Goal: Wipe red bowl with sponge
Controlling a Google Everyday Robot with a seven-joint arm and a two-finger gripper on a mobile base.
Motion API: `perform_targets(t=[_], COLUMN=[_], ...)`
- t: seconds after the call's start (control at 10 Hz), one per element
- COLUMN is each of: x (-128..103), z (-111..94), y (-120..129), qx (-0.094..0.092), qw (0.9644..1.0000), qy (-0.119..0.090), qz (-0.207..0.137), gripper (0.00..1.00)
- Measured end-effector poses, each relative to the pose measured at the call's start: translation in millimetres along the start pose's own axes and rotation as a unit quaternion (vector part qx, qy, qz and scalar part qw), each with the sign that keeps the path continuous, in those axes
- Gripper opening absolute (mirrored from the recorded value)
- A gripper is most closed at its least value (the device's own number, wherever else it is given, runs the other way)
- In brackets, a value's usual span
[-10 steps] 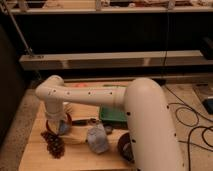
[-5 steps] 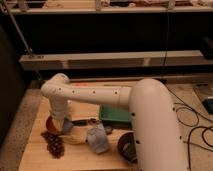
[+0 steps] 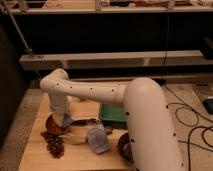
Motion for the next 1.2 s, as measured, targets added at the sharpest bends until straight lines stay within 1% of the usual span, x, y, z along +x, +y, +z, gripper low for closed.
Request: perform_targets(t=[0.2,0.4,0.6,0.7,0.9,1.2], x=[11,20,28,28,29,31], z=[-3,-9,-16,-19,-21,-15], y=[-1,-4,-14,-17,-27,-42], qx=[-0.002,-0.009,-0.015,-0.016,-0.017,-0.01], qw=[1.0,0.9998,0.9994,0.9992,0.9987,0.998], qy=[-0.001,-0.001,0.001,0.002,0.005,0.009], qz=[-0.007,-0.016,-0.031,-0.036,-0.048,-0.062], gripper=[0.0,0.0,0.0,0.0,0.0,0.0])
